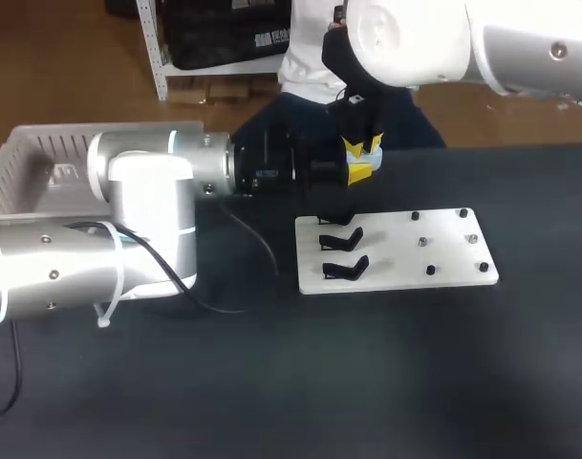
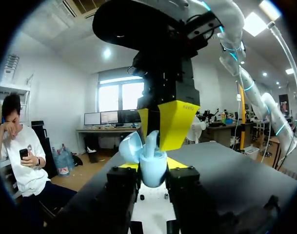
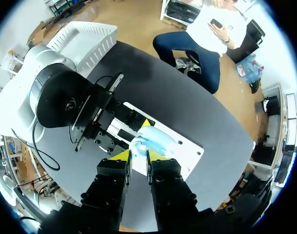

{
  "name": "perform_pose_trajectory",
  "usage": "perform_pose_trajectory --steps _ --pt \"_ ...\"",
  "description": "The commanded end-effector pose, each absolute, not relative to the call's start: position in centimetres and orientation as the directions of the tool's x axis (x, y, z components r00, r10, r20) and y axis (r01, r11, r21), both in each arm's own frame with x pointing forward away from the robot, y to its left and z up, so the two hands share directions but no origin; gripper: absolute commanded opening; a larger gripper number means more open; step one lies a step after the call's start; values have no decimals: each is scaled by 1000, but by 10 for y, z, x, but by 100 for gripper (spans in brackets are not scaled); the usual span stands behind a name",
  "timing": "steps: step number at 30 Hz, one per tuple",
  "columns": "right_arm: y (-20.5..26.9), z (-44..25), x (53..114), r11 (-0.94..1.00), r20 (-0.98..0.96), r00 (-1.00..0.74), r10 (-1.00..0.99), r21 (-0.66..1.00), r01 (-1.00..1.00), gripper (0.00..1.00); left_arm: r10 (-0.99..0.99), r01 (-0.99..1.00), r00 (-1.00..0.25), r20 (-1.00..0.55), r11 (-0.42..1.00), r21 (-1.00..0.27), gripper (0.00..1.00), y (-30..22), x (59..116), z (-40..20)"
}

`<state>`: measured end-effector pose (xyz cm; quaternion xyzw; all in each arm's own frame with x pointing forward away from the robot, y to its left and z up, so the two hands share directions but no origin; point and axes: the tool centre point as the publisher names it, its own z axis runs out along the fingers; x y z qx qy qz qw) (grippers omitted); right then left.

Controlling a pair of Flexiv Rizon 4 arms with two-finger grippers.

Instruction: Pick up each earbud case from the left stands, insert the matching earbuds, close the lid, and place the case in the box.

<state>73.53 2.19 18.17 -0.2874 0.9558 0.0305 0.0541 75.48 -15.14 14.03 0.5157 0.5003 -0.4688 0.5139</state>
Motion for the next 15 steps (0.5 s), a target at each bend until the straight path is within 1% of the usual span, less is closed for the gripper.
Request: perform_pose_trajectory --steps 1,13,15 --pt "20 178 734 834 -127 -829 -544 23 -551 0 29 997 66 -997 33 67 0 -152 753 142" --pt "19 176 734 837 -123 -832 -542 19 -548 0 29 997 66 -997 33 67 0 -152 753 142" --pt "19 177 734 836 -124 -832 -541 22 -548 18 29 997 66 -997 33 67 0 -152 753 142"
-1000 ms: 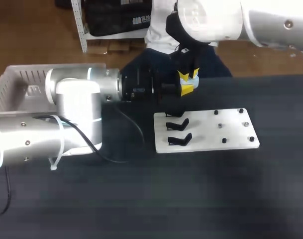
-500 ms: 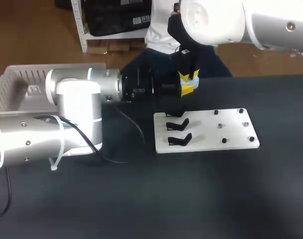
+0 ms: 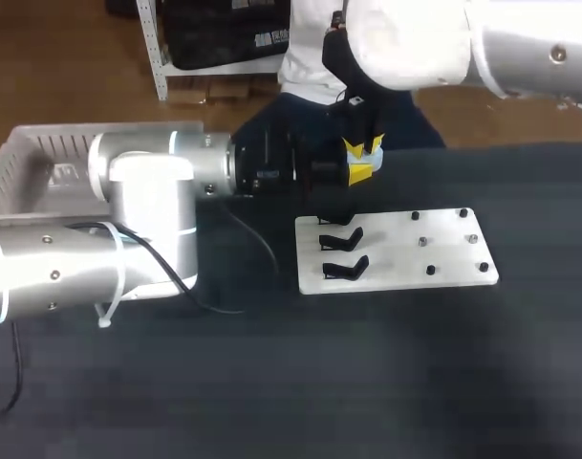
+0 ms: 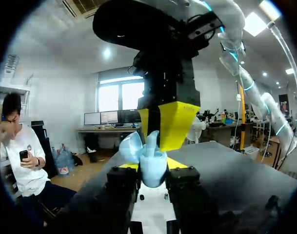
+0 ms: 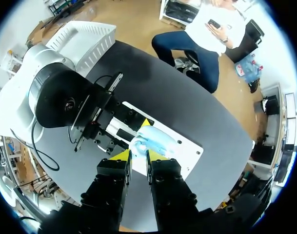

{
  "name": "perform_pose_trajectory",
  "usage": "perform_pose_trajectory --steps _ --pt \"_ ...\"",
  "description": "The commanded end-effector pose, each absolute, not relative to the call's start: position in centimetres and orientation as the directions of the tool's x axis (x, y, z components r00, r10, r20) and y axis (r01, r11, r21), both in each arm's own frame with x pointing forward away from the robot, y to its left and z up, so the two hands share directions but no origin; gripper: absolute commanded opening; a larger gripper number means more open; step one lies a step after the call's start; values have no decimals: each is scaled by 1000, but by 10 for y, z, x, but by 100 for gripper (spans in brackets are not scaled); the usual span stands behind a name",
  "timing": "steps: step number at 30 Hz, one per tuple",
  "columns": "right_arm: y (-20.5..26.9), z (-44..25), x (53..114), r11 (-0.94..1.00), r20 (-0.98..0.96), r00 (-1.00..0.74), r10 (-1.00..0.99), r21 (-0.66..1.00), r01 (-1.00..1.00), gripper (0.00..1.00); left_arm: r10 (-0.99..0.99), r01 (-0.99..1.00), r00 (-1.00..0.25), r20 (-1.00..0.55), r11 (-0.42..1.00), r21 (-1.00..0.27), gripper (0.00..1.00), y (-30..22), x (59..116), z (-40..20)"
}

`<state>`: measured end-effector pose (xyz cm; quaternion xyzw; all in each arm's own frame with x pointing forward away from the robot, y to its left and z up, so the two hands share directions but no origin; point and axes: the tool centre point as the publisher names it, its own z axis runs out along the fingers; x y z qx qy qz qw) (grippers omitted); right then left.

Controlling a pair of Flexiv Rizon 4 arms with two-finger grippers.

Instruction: Pick up each earbud case from the left stands, insert the matching earbuds, close the lid, and place the case in the box.

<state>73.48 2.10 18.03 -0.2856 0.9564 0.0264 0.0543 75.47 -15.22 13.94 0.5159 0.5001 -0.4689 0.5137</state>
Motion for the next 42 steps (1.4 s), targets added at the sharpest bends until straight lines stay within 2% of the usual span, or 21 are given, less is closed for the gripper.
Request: perform_pose_trajectory --steps 1,6,15,27,42 --pt "19 177 734 837 -125 -832 -541 22 -547 20 29 997 66 -997 33 67 0 -152 753 142" --pt "19 178 734 838 -128 -833 -538 26 -546 33 29 997 66 -997 33 67 0 -152 753 142" --pt "18 179 733 840 -132 -835 -534 28 -541 29 29 997 66 -997 33 67 0 -152 753 142" --pt "18 183 730 853 -135 -848 -512 36 -521 44 29 997 66 -997 33 67 0 -152 753 142" --pt "17 199 731 868 -156 -861 -484 38 -495 43 29 997 66 -997 33 67 0 -152 753 142"
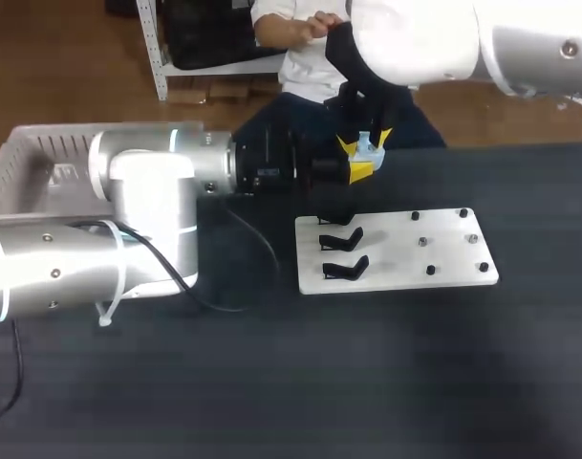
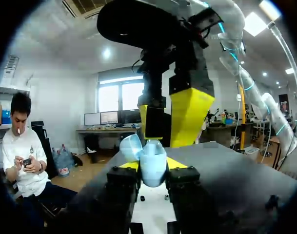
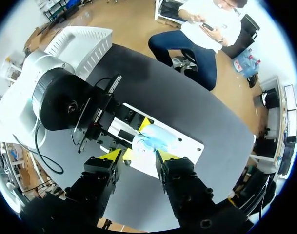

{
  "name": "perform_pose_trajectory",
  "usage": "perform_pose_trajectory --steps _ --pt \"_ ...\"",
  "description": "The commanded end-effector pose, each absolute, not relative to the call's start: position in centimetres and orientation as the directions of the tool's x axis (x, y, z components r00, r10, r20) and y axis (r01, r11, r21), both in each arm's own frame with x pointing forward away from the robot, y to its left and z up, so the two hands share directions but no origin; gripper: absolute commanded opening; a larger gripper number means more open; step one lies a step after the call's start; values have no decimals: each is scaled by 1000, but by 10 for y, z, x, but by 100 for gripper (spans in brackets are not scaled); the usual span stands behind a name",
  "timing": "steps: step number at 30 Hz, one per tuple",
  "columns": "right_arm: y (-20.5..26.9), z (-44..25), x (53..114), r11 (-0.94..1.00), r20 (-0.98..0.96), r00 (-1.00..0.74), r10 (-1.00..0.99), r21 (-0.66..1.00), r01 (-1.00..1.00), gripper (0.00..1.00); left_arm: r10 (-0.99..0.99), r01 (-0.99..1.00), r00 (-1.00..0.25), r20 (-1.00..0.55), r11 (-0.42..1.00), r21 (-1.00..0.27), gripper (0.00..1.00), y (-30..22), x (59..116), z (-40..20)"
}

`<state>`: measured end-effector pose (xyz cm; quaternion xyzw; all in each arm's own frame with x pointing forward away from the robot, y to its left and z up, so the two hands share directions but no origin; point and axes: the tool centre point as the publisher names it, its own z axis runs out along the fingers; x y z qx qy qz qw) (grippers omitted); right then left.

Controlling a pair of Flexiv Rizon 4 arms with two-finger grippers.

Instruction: Pick up each earbud case from the left stands, insert the matching earbuds, close the lid, and place the case in the box.

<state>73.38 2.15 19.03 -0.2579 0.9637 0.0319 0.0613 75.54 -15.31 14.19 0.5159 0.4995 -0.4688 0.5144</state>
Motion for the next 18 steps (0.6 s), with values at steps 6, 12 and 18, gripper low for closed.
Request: perform_pose_trajectory --steps 6,12,18 --pt "15 223 757 895 -303 -857 -418 26 -445 42 29 997 66 -997 33 67 0 -152 753 142" --pt "12 222 806 931 -401 -860 -317 40 -362 43 29 997 66 -997 33 67 0 -152 753 142" --pt "5 196 833 957 -368 -893 -261 26 -290 43 29 997 66 -997 33 67 0 -152 753 142"
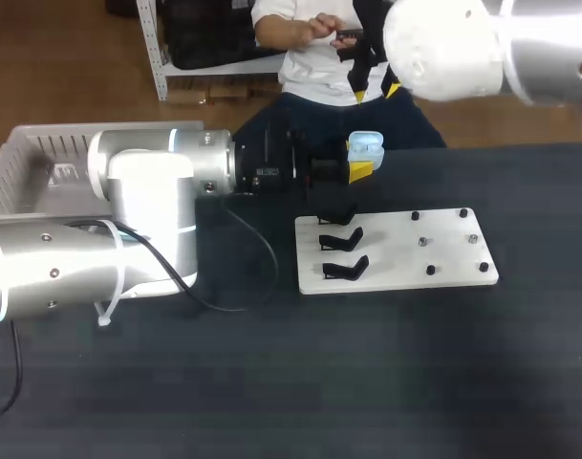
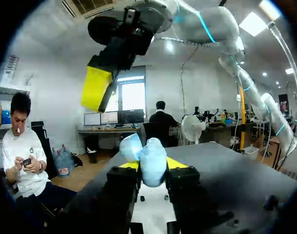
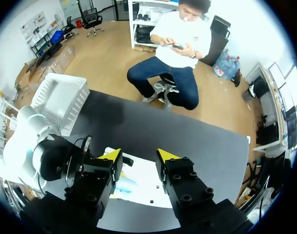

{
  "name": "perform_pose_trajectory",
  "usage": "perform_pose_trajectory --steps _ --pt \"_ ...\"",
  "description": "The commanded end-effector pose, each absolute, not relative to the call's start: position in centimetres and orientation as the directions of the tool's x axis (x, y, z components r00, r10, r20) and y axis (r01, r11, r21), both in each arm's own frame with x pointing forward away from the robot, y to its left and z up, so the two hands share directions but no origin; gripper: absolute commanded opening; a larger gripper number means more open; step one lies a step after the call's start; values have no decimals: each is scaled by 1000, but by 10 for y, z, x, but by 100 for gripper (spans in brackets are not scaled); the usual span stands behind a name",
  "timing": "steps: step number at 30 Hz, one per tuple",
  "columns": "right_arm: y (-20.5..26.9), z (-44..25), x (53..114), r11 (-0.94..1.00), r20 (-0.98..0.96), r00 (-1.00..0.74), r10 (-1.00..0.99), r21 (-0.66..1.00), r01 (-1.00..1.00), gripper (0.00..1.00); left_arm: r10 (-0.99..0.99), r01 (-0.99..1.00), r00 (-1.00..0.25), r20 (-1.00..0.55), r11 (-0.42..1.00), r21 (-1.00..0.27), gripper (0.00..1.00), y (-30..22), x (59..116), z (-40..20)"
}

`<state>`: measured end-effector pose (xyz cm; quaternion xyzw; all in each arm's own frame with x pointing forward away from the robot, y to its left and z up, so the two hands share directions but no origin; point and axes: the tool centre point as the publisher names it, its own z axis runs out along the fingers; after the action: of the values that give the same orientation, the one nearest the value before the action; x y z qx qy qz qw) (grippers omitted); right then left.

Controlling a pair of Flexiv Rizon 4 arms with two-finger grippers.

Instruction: Pick up each earbud case from the left stands, insert the matching earbuds, close the lid, and place the case in the box.

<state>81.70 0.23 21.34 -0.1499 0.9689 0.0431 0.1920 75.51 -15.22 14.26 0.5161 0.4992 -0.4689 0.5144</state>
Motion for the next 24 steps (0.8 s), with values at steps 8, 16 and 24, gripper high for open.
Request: perform_pose_trajectory --steps 8,16,24 --pt "-1 179 819 961 -328 -912 -247 36 -273 44 29 997 66 -997 33 67 0 -152 753 142" --pt "2 177 793 957 -315 -910 -268 23 -289 43 29 997 66 -997 33 67 0 -152 753 142" --pt "3 179 774 955 -321 -909 -268 39 -295 43 29 997 66 -997 33 67 0 -152 753 142"
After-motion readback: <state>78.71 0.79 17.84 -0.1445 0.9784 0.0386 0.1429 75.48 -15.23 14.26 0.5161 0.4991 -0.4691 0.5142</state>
